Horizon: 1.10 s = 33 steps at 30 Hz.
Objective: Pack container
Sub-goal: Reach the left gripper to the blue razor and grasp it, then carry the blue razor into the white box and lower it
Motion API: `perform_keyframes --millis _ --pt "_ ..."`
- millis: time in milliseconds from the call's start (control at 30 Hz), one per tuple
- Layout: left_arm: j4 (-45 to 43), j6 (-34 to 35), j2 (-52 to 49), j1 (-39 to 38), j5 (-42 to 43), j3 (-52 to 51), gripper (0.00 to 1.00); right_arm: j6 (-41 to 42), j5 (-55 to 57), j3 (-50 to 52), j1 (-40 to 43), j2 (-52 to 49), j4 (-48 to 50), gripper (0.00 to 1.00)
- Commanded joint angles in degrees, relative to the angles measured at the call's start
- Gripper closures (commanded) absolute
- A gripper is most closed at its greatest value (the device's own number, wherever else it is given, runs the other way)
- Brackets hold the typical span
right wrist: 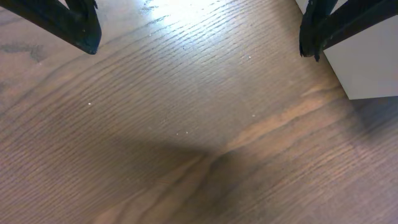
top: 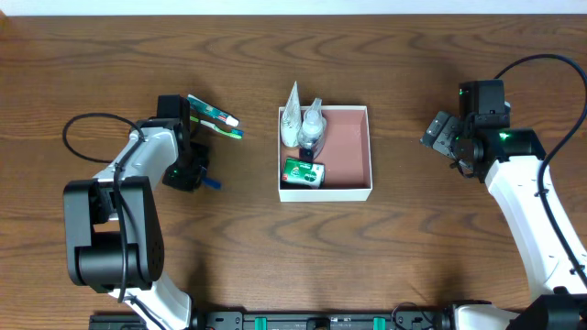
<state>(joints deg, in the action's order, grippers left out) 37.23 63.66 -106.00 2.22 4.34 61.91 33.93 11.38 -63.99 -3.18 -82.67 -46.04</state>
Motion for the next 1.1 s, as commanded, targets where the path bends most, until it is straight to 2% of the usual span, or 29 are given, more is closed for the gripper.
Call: perform_keyframes --millis 0,67,333,567,867,1067 --pt "0.2 -9.2 -2.3 0.2 1.2 0.0 0.89 0.8 0.6 0.0 0.5 -0.2 0.0 0.01" --pt "0.2 -12.7 -2.2 0.2 2.1 0.0 0.94 0.8 0.6 0.0 0.5 -0.2 0.0 0.01" --pt "0.5 -29.6 -1.7 0.2 7.0 0.0 0.94 0.8 0.6 0.0 0.5 -0.2 -0.1 0.01" --pt "4.6 -38.6 2.5 0.2 7.0 2.0 0.94 0.8 0.6 0.0 0.5 -0.2 -0.1 0.01" --pt "9.2 -47.4 18.3 -2.0 7.1 4.8 0.94 0.8 0.6 0.0 0.5 -0.2 0.0 0.01" --pt "8.6 -50.2 31.6 -9.9 7.1 4.8 0.94 0.8 0.6 0.0 0.5 -0.2 0.0 0.01"
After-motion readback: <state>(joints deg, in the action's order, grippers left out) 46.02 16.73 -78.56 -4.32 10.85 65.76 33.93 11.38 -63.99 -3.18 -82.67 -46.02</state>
